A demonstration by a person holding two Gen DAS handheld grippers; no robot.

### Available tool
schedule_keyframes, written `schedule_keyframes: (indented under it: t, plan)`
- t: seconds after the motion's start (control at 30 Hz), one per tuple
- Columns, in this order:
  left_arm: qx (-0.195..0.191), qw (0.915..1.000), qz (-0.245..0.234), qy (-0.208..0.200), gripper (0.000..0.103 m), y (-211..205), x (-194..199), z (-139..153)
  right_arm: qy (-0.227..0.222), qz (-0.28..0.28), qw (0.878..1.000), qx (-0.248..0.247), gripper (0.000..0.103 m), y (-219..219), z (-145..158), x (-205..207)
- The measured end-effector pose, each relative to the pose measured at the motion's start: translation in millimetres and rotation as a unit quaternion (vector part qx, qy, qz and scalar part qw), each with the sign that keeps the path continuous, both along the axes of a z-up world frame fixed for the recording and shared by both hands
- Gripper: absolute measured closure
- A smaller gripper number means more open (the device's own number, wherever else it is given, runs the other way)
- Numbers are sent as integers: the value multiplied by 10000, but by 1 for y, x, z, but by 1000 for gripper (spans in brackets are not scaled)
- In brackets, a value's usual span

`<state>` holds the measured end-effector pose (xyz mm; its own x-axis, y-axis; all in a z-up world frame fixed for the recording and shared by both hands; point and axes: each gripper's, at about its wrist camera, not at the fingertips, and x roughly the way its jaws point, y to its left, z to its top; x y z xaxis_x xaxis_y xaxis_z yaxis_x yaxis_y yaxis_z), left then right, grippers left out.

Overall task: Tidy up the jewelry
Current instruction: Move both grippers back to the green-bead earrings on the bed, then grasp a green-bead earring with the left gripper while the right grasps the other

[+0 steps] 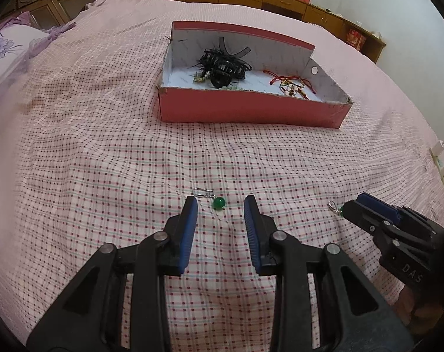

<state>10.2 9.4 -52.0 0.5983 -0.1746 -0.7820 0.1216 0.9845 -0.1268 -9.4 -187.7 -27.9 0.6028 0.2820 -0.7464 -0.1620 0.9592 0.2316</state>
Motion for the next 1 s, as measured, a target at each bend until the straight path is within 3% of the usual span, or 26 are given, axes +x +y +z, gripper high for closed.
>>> schedule_keyframes:
  t: [0.37, 0.5, 0.7, 0.83, 0.9, 1.0]
  plan:
    - [-156, 9998, -140, 44, 80, -4, 7, -12, 104, 43, 9999, -17, 64, 4, -12, 2]
    - [-81, 9996, -274, 48, 92, -11, 5, -18, 78, 89, 9999, -45, 65, 5, -13, 2]
    - [-110, 9998, -191, 27, 102, -7, 9, -23, 72, 115, 9999, -21, 71, 6, -16, 4]
    - [-151, 9997, -174, 36, 102, -6, 10, -25, 68, 106, 9999, -14, 76, 7, -17, 5]
    - [-116, 9998, -185, 9, 102, -5, 10, -25, 62, 116, 9999, -22, 85, 7, -18, 5]
    - [-109, 9998, -174, -17, 103, -5, 7, -25, 48, 113, 9999, 27, 85, 5, -18, 5]
